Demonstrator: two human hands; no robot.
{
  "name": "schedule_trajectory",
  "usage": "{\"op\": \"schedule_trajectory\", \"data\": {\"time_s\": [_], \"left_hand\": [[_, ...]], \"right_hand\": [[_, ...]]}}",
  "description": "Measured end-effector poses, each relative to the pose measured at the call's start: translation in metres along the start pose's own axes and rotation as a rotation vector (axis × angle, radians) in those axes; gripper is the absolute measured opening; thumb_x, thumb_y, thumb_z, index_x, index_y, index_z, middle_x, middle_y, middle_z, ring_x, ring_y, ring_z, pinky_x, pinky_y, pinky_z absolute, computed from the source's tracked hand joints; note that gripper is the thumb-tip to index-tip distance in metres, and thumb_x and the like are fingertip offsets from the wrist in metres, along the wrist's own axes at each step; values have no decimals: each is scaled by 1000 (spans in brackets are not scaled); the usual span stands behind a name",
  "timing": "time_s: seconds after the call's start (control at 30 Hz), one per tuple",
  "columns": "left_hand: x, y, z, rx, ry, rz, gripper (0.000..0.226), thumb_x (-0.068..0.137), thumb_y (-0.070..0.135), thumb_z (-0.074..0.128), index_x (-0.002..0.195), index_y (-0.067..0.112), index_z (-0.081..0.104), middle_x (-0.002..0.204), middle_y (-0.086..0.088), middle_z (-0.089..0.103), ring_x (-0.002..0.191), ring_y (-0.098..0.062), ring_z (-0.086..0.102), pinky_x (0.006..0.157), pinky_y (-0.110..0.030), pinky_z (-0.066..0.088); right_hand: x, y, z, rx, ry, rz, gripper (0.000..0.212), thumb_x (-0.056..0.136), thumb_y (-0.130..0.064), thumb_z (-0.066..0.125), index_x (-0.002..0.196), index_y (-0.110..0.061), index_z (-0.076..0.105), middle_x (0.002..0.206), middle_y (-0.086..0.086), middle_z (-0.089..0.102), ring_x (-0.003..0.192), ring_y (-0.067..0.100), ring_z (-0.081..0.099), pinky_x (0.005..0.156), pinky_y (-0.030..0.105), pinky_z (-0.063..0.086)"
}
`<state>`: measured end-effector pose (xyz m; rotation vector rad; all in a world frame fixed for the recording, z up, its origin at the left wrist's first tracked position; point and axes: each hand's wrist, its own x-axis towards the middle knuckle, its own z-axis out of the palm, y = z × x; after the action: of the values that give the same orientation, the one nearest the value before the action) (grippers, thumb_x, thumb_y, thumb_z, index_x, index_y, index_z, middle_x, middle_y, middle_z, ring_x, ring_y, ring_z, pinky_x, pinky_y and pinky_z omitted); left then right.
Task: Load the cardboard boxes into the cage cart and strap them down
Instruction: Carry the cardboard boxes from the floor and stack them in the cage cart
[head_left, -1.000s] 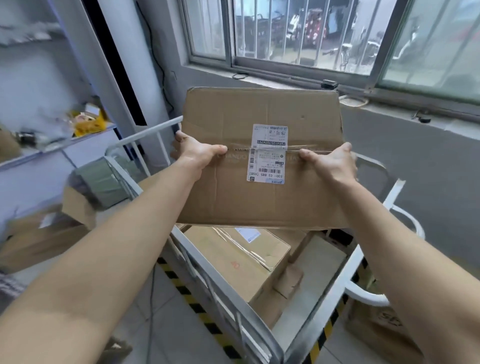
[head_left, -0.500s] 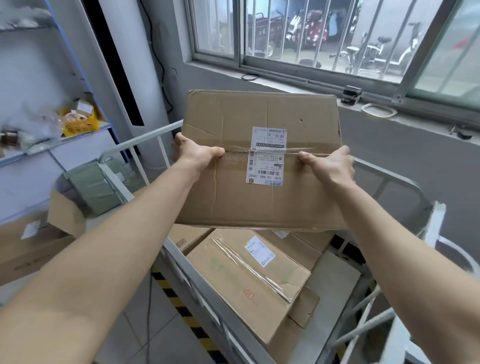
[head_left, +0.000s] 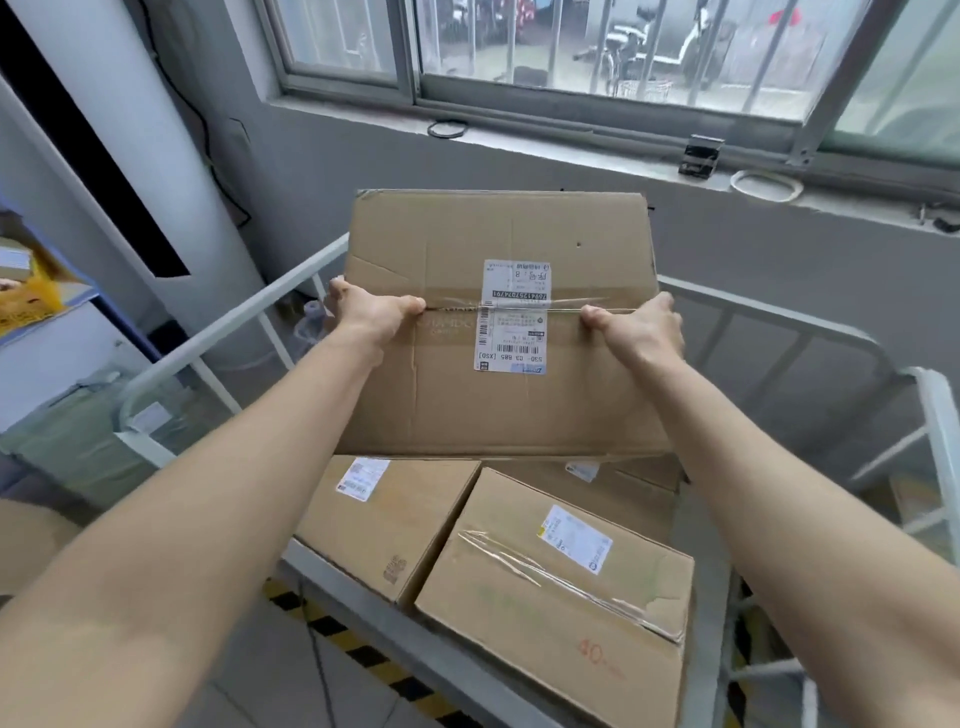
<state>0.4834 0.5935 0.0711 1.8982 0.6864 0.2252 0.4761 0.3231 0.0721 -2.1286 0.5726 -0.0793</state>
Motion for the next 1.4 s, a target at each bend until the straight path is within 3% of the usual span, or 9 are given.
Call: {"op": "schedule_trajectory", "data": {"time_s": [0.2,0.33,0.53,0.77,0.93,1.13,1.4], "left_hand": [[46,11,29,-37,-52,50,91,76,25,77,144,7,19,145,-6,26,132,-23,32,105,-29,30],[94,10,43,-44,-87,70,91,71,24,78,143,11,23,140,-6,32,126,-23,39,105,-35,37],[186,6,73,-32,-218,91,96,67,26,80,144,12,23,141,-5,35,129,-22,39,108,-39,36],[321,-34,110,76,-415,38,106,60,31,83,144,10,22,143,-9,35,128,-27,42,107,-42,38],[398,-83,125,128,-499,-50,124,38,43,80,144,15,23,141,-6,40,126,-29,45,105,-45,40],[459,-136,147,244,-526,-29,102,67,24,81,147,11,19,145,-9,30,130,-28,37,109,-43,34],[522,-186,174,343,-569,-60,104,64,27,82,147,13,20,147,-7,30,132,-28,36,110,-45,33]], "right_hand": [[43,-11,24,19,54,35,88,72,-54,73,136,-9,32,142,14,39,130,36,41,107,51,35],[67,-15,49,33,77,51,85,75,-52,72,137,-8,32,142,15,40,130,37,41,107,49,36],[108,-25,97,11,109,117,84,77,-51,71,137,-6,31,143,16,38,131,37,41,106,47,37],[156,-35,198,-48,157,266,83,79,-48,70,138,-6,29,143,18,37,130,38,41,106,46,37],[177,-28,280,-75,105,374,78,83,-44,68,136,-4,29,142,19,38,127,38,43,101,43,38],[202,-10,348,-137,31,443,74,85,-40,66,135,-1,28,141,20,40,124,37,47,97,40,40],[244,15,415,-189,-66,478,70,86,-39,66,134,-3,30,139,17,44,121,35,50,89,35,42]]}}
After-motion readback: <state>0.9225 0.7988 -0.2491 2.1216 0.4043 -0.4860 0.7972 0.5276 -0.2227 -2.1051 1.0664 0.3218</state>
